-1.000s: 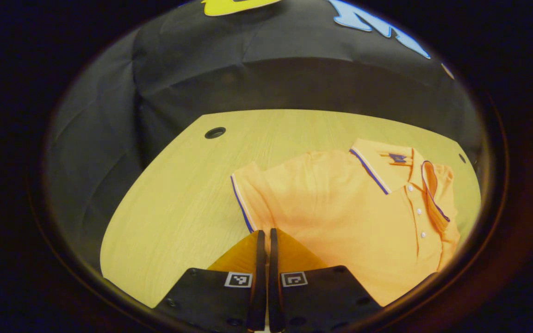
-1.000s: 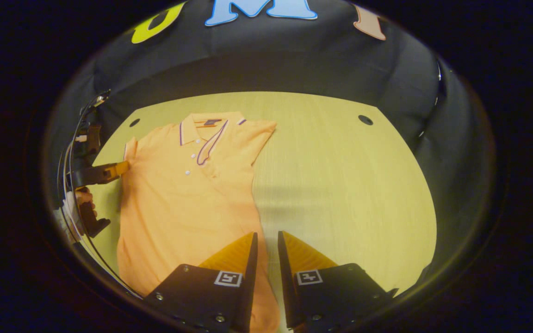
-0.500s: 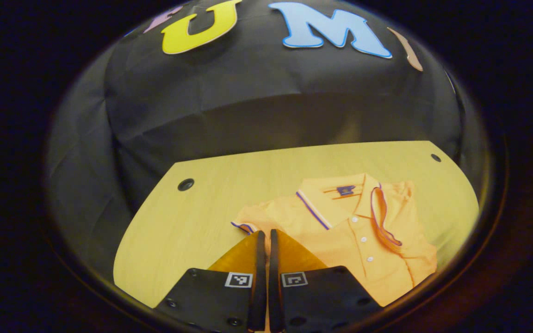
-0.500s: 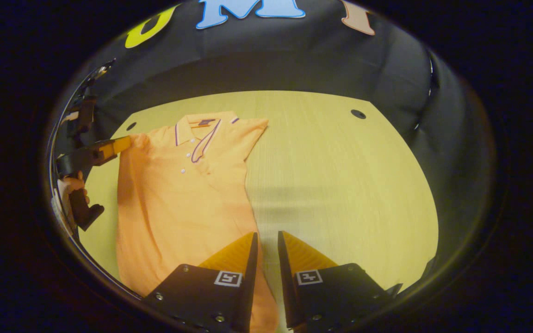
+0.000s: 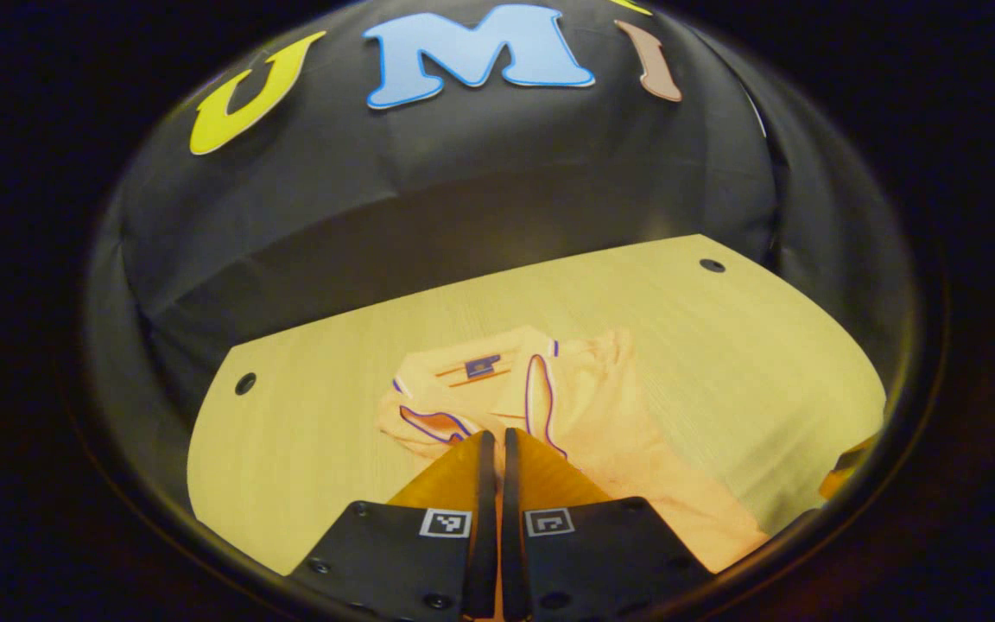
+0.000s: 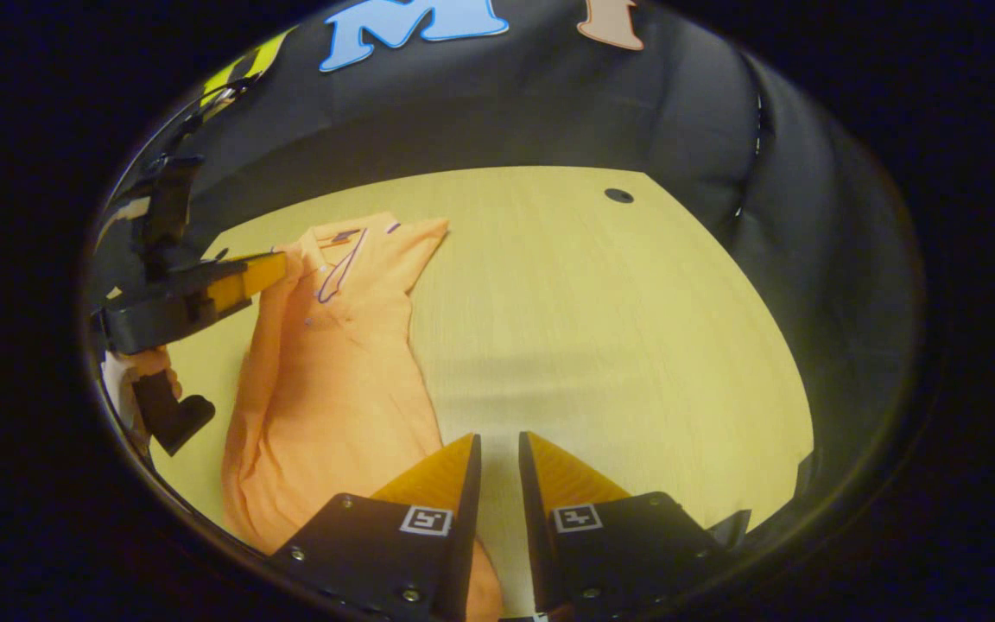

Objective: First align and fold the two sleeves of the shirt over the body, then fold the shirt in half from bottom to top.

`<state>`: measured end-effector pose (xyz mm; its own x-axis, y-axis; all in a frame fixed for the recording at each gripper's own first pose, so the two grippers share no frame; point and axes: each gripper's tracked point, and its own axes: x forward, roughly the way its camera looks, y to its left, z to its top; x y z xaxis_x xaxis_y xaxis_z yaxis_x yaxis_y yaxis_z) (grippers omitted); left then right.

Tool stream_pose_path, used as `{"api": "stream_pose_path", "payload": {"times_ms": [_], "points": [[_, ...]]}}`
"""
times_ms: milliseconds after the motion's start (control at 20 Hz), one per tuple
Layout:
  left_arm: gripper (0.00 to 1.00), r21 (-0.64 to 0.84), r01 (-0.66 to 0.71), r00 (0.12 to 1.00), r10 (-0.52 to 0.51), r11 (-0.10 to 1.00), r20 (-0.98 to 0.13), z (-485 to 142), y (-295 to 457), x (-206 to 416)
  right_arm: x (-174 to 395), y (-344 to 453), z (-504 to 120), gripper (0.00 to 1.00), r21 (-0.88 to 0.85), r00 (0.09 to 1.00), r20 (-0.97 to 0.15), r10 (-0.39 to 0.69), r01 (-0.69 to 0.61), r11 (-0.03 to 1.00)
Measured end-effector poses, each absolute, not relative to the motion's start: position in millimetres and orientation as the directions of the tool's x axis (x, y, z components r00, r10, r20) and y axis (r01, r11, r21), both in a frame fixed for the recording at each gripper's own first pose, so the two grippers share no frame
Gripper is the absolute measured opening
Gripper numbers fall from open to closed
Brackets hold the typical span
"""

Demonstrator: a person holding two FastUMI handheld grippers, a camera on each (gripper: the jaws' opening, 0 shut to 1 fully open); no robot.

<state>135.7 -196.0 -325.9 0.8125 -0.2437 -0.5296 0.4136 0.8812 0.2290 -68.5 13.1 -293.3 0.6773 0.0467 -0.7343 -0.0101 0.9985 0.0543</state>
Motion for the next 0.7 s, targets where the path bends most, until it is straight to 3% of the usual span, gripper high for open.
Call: {"api": "stream_pose_path", "payload": {"times_ms": [250,400,450,500,600,650,700], "points": [[0.09,0.23,0.414,0.788,-0.22,0.881,-0.575,-348.1,-195.5,131.7,-89.3,-1.2,-301.2,0.28,0.064,0.669,-0.743,0.028,0.029,0.998],[0.12,0.17,0.44,0.755,-0.26,0.882,-0.602,-353.6,-198.6,123.3,-94.1,-1.3,-305.2,0.28,0.074,0.664,-0.747,0.029,0.039,0.997],[0.32,0.149,0.447,0.742,-0.272,0.882,-0.613,-355.8,-200.4,119.0,-95.2,-0.3,-306.7,0.28,0.075,0.663,-0.748,0.031,0.038,0.996],[0.34,0.137,0.449,0.734,-0.277,0.883,-0.62,-357.2,-199.5,115.3,-95.9,1.1,-307.0,0.28,0.076,0.662,-0.749,0.034,0.035,0.996],[0.54,0.118,0.439,0.731,-0.278,0.89,-0.623,-356.3,-197.1,109.0,-97.3,4.8,-306.7,0.28,0.077,0.663,-0.747,0.042,0.024,0.997],[0.73,0.106,0.434,0.729,-0.28,0.895,-0.624,-355.0,-195.1,105.8,-97.3,7.2,-305.9,0.28,0.078,0.664,-0.746,0.047,0.016,0.997],[0.8,0.097,0.428,0.729,-0.28,0.898,-0.625,-354.6,-191.1,103.2,-96.6,9.7,-304.3,0.28,0.078,0.665,-0.745,0.053,0.008,0.997]]}}
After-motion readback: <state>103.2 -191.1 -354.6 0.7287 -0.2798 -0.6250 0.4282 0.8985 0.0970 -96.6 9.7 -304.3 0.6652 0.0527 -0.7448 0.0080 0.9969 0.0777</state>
